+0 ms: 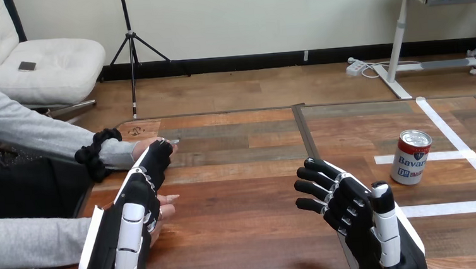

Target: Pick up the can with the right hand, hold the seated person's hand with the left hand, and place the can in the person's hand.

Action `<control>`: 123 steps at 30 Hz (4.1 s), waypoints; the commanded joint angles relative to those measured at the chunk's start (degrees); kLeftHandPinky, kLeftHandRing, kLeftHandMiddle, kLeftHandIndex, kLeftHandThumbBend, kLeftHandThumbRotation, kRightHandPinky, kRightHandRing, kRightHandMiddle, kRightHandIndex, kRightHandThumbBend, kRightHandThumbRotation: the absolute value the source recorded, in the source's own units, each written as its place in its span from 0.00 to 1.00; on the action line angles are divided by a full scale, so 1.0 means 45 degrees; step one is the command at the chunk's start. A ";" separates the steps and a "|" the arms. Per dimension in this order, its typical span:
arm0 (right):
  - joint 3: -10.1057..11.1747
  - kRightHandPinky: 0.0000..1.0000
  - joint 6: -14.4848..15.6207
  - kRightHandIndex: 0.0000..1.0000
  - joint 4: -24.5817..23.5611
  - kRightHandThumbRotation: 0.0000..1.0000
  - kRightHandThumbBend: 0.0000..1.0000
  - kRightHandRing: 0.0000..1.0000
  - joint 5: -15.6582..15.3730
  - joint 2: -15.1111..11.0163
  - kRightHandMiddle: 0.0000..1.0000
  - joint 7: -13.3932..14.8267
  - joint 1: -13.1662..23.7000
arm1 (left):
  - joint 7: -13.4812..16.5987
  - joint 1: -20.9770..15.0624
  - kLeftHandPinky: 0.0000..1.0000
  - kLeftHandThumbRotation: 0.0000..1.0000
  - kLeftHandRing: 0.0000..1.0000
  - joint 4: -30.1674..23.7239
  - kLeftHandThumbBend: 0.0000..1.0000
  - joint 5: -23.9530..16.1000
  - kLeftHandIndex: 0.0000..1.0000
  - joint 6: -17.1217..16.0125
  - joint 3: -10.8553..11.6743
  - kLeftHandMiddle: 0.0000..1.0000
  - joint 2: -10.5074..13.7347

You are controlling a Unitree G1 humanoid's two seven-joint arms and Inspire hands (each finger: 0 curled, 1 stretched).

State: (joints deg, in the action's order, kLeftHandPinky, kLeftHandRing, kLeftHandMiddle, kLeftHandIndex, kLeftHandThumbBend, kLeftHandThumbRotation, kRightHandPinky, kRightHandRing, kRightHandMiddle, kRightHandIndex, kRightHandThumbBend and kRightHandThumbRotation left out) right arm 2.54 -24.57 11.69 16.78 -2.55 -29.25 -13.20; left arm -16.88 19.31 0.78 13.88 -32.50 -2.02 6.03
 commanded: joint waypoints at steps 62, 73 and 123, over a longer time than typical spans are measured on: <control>0.1990 0.76 0.0624 0.83 0.1794 1.00 0.90 0.82 0.0676 -0.2178 0.84 0.0285 0.5232 | 0.0006 -0.0564 0.99 1.00 0.96 -0.0151 0.56 0.0002 0.89 -0.0135 -0.0098 0.93 -0.0343; 0.2481 0.77 0.0908 0.82 0.2463 1.00 0.88 0.84 0.0608 -0.2671 0.83 0.0704 0.6463 | 0.0032 -0.0581 0.99 1.00 0.96 -0.0202 0.60 -0.0079 0.89 -0.0062 -0.0074 0.92 -0.0295; 0.3278 0.77 0.0415 0.84 0.9206 1.00 0.90 0.87 -0.0762 -0.5272 0.85 0.2286 1.2058 | -0.0129 -0.0807 0.98 1.00 0.95 0.0026 0.60 0.0038 0.89 -0.0181 0.0092 0.91 -0.0406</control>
State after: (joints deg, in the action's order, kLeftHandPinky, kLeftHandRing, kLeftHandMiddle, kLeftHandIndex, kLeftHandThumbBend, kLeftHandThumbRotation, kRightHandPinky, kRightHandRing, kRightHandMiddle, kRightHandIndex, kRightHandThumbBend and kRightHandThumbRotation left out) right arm 16.74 -21.07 50.09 14.44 -23.36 -19.59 33.35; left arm -17.38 18.99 0.85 13.81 -31.84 -1.68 5.86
